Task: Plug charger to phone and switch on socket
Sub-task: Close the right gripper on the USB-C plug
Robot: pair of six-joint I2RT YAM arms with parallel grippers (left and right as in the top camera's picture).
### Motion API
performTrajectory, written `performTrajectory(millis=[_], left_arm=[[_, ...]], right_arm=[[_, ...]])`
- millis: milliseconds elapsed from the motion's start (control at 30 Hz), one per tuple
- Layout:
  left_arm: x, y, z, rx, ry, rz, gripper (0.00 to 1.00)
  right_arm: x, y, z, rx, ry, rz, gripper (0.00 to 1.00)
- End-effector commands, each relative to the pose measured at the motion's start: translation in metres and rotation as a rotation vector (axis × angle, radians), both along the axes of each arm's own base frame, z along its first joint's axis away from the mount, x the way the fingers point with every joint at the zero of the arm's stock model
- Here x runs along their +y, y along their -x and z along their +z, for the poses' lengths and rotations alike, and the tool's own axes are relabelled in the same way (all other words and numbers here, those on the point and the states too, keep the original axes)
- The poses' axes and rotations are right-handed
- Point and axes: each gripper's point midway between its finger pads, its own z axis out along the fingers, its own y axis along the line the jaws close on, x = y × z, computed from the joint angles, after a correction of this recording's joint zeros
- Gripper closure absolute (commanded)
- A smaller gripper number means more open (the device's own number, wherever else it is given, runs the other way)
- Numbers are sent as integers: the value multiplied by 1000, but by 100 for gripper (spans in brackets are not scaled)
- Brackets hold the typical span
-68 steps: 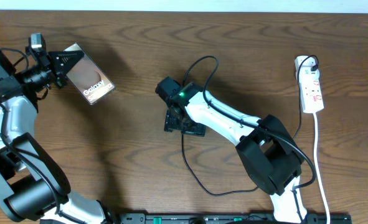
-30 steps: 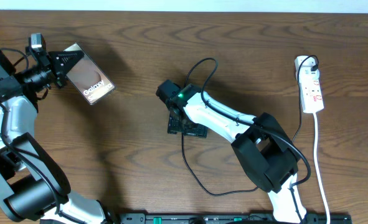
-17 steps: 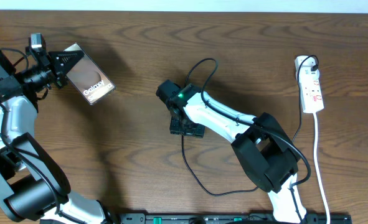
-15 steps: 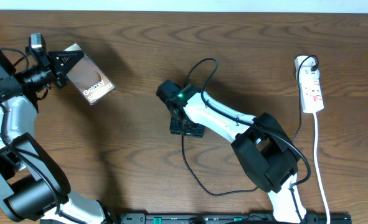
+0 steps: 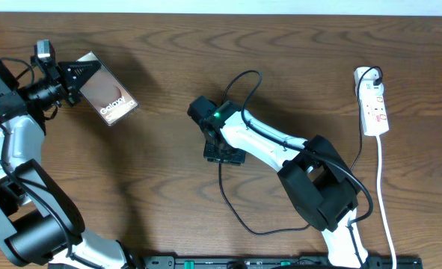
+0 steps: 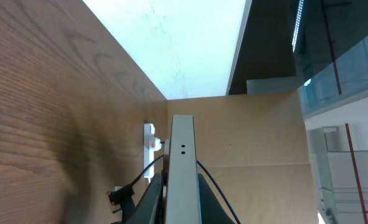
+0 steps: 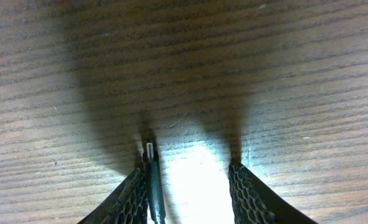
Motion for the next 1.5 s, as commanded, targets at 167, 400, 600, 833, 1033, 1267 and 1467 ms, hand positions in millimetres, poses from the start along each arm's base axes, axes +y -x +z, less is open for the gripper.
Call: performTrajectory(millis=[167, 400, 600, 833, 1033, 1267, 1467], left_arm=[[-5, 8, 13, -44, 0, -39, 93], [-5, 8, 13, -44, 0, -40, 93], [-5, 8, 13, -44, 0, -40, 93], [-5, 8, 13, -44, 0, -40, 92], [-5, 8, 13, -44, 0, -40, 93], [-5, 8, 13, -43, 0, -40, 93], [-5, 8, 13, -44, 0, -40, 93]], right_arm=[[6, 17, -12, 44, 16, 16, 60], [6, 16, -12, 43, 14, 16, 72], [6, 16, -12, 40, 14, 16, 74], [4, 11, -12, 23, 21, 4, 71], [6, 8, -12, 12, 11, 3, 71], [4, 4, -12, -9, 26, 3, 71], [3, 4, -12, -10, 26, 1, 76]])
